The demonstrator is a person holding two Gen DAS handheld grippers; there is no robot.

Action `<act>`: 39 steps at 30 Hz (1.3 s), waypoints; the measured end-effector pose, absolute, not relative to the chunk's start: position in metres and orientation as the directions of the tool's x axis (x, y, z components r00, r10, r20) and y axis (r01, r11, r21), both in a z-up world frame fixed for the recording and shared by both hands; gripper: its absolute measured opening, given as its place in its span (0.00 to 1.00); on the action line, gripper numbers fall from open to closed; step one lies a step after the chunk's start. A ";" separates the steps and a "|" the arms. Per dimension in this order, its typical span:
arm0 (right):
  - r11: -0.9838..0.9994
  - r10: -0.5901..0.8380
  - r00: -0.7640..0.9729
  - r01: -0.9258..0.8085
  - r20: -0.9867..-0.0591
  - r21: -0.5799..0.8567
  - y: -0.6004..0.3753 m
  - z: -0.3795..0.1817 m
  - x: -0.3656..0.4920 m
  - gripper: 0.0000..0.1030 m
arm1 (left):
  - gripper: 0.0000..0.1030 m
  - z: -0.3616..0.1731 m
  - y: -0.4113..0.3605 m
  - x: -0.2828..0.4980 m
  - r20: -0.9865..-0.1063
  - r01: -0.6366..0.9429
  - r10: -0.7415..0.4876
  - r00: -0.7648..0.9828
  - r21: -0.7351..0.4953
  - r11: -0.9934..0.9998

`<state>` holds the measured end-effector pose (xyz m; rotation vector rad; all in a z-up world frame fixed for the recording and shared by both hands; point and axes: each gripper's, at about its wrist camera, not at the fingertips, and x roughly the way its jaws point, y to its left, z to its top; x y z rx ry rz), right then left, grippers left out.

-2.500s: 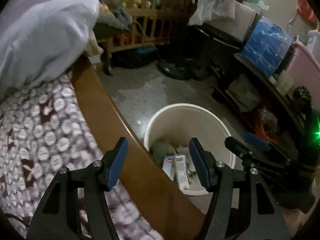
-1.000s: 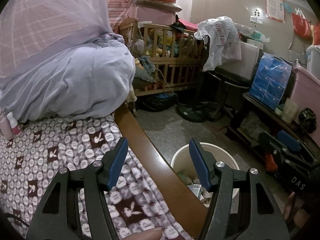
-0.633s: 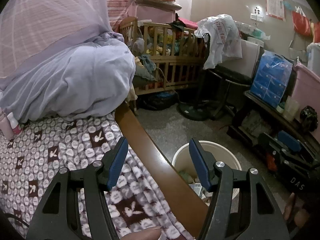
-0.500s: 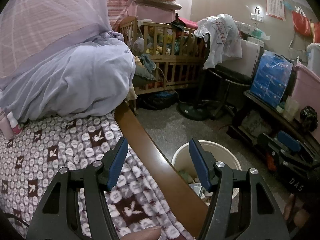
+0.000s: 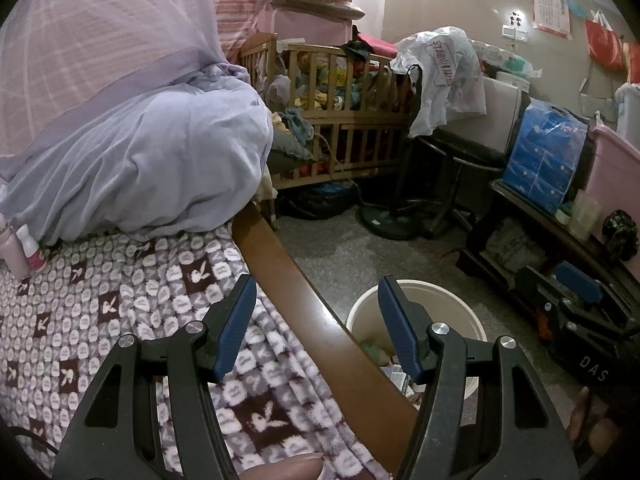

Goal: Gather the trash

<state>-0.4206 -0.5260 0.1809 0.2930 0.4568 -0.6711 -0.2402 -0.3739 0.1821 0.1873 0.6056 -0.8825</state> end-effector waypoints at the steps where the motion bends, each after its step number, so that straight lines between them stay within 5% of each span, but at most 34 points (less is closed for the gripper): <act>1: 0.748 -0.528 0.690 0.654 -0.495 0.114 -0.526 0.181 -0.420 0.72 | 0.60 0.182 -0.374 -0.240 -0.567 0.770 -0.668 0.482 -0.089 0.631; 39: 0.746 -0.522 0.680 0.657 -0.515 0.112 -0.527 0.165 -0.423 0.73 | 0.60 0.177 -0.373 -0.237 -0.577 0.770 -0.662 0.478 -0.088 0.632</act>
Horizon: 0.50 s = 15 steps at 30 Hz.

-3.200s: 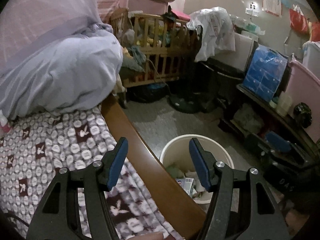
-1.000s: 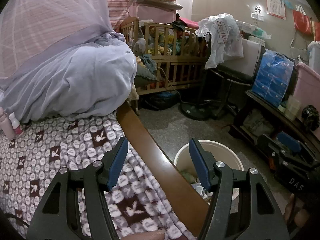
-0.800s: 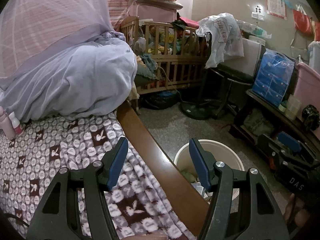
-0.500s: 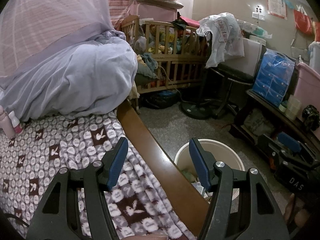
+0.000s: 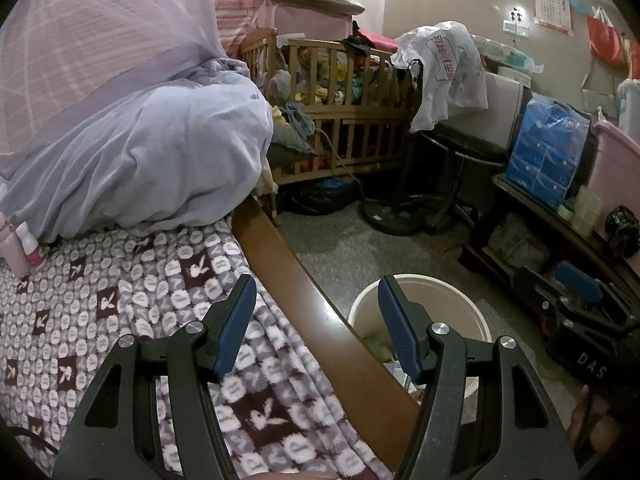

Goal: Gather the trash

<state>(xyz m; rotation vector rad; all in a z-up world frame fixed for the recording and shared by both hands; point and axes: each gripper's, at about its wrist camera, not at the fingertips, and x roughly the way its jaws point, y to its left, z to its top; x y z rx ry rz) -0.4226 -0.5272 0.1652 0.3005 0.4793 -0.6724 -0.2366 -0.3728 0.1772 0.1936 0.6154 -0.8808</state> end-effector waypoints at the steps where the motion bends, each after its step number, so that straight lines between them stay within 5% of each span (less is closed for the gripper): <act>1: 0.745 -0.521 0.679 0.657 -0.517 0.113 -0.527 0.164 -0.423 0.73 | 0.60 0.176 -0.373 -0.237 -0.578 0.771 -0.662 0.476 -0.088 0.631; 15: 0.750 -0.510 0.670 0.654 -0.540 0.103 -0.525 0.161 -0.417 0.73 | 0.60 0.167 -0.368 -0.231 -0.587 0.779 -0.662 0.466 -0.082 0.622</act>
